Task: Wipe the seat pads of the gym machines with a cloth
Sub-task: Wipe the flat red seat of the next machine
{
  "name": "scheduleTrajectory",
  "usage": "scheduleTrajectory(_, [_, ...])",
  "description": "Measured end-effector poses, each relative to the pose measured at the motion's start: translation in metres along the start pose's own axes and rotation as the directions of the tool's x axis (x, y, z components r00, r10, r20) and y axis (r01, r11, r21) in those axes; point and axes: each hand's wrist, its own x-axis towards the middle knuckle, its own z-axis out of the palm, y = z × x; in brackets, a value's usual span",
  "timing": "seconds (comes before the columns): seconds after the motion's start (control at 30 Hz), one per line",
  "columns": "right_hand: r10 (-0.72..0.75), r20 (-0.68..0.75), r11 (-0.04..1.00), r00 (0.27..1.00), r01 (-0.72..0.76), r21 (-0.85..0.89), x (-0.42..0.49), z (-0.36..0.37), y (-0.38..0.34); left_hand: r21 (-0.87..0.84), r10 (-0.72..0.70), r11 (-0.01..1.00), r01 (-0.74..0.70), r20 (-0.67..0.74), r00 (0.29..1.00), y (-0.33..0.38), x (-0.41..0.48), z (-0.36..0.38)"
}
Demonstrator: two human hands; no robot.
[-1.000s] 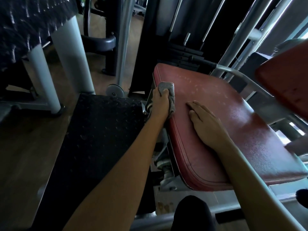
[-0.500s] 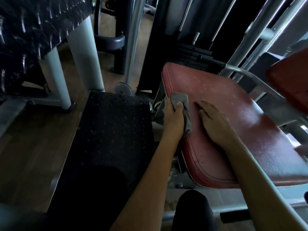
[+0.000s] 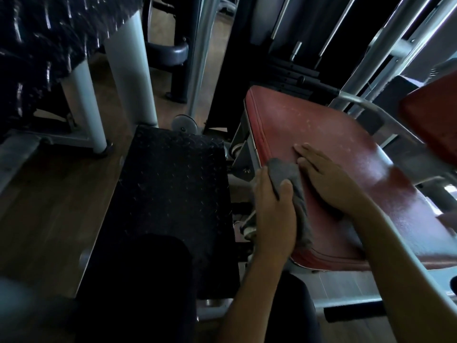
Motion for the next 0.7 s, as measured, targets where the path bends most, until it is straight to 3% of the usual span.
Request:
scheduleTrajectory(0.1, [-0.010, 0.010, 1.000, 1.000, 0.010, -0.010, -0.004, 0.000, 0.001, 0.004, 0.065, 0.998, -0.065, 0.025, 0.998, 0.003, -0.013, 0.001])
scheduleTrajectory(0.27, [-0.006, -0.035, 1.000, 0.999, 0.006, -0.005, -0.003, 0.005, 0.001, 0.069, -0.012, 0.998, 0.010, 0.025, 1.000, 0.017, 0.052, -0.004])
scheduleTrajectory(0.5, [-0.002, -0.022, 1.000, 1.000, 0.002, 0.015, -0.007, 0.005, -0.001, -0.049, 0.044, 0.998, -0.042, 0.047, 0.998, 0.005, -0.038, -0.002])
scheduleTrajectory(0.7, [0.006, -0.030, 1.000, 1.000, -0.007, -0.022, -0.008, 0.006, -0.005, 0.012, 0.004, 1.000, -0.004, 0.023, 1.000, 0.013, 0.013, -0.004])
